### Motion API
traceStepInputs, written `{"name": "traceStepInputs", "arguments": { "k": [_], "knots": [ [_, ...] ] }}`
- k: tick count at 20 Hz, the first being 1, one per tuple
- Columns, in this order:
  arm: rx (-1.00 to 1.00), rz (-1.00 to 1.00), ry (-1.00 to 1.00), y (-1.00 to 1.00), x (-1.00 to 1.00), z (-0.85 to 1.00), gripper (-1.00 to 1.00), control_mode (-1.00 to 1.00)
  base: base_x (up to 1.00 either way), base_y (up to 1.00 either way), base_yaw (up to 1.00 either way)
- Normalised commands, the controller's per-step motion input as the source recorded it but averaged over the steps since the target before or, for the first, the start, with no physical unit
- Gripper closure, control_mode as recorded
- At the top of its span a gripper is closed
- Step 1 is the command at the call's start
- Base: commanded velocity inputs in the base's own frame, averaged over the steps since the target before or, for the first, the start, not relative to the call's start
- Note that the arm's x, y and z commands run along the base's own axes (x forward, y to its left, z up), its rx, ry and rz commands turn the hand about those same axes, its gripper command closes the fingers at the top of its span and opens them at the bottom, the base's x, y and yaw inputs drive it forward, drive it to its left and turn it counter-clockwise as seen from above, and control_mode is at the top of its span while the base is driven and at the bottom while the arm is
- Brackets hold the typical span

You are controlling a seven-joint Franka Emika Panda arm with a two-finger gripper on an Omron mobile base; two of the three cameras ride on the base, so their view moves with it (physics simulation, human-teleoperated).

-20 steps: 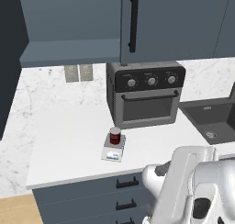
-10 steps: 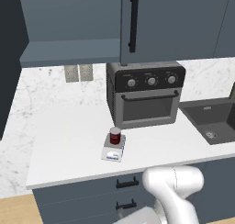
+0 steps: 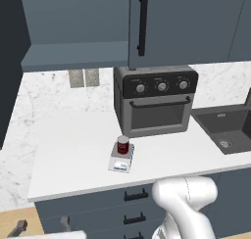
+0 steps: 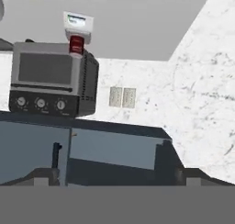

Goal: Pick the canned food and place it on the digital scale for weighing, and close the cabinet.

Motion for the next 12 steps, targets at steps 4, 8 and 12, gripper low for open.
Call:
{"name": "traceStepInputs", "arguments": {
  "k": [4, 8, 12],
  "knots": [
    [0.0, -0.14, -0.43, 1.0, 0.54, -0.97, -1.0, -1.0, 0.0, 0.0, 0.0],
    [-0.13, -0.07, -0.15, 1.0, 0.14, -0.06, -1.0, -1.0, 0.0, 0.0, 0.0],
    [-0.07, -0.1, -0.01, 1.0, 0.64, 0.06, -1.0, -1.0, 0.0, 0.0, 0.0]
  ]
}}
